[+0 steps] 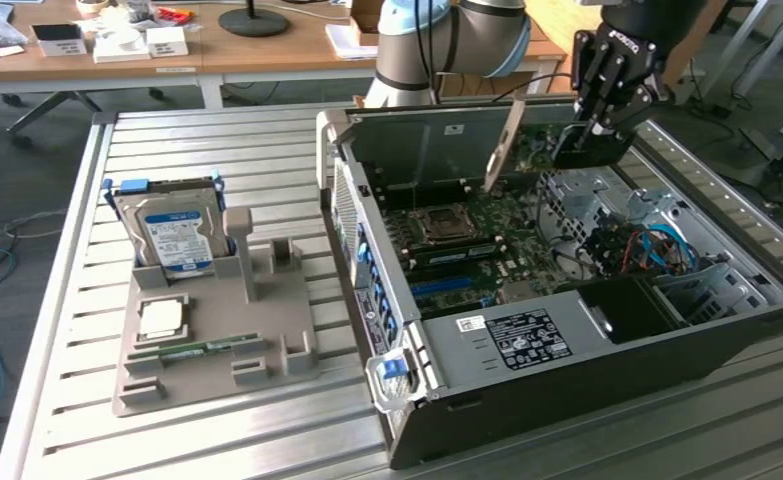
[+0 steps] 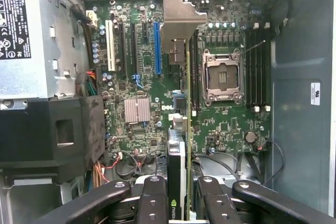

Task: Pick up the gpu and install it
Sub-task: 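Insert the gpu into the slot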

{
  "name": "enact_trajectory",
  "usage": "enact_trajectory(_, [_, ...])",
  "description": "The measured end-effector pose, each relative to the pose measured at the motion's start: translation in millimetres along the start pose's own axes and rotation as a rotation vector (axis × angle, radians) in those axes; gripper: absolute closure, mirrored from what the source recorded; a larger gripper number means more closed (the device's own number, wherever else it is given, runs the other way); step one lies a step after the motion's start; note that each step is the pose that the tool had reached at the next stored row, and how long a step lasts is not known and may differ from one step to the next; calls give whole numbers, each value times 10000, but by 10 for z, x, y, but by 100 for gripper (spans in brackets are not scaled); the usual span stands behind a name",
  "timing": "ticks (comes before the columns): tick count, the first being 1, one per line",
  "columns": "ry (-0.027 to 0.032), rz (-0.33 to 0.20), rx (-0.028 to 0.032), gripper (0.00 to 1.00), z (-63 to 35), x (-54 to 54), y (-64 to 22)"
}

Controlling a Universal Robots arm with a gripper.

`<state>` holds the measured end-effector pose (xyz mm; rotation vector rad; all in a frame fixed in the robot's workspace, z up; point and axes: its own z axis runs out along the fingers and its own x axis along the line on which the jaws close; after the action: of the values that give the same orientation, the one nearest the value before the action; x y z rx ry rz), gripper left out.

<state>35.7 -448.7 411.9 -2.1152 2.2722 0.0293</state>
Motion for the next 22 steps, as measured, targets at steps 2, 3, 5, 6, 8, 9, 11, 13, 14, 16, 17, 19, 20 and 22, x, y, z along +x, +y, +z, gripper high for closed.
enact_trajectory(2, [0, 0, 0, 73, 30, 1, 2])
enact_trajectory(3, [2, -1, -1, 73, 34, 1, 2])
enact_trajectory(5, [3, 0, -1, 73, 34, 2, 2])
enact_trajectory(6, [3, -1, -1, 73, 34, 2, 2])
enact_trajectory(8, [1, -1, -1, 73, 35, 2, 2])
enact_trajectory(9, [1, -1, 0, 73, 35, 2, 2])
enact_trajectory(11, [-4, 0, 0, 73, 51, 2, 3])
enact_trajectory(13, [1, 1, 0, 73, 83, 4, 8])
enact_trajectory(14, [1, 2, 0, 73, 102, 5, 11])
enact_trajectory(16, [-5, -1, 2, 73, 138, 7, 19])
enact_trajectory(17, [-23, 0, 5, 73, 152, 8, 24])
enact_trajectory(19, [-76, -1, 6, 73, 167, 9, 28])
enact_trajectory(20, [-76, -1, 6, 73, 167, 9, 28])
enact_trajectory(22, [-76, -1, 6, 73, 168, 9, 28])
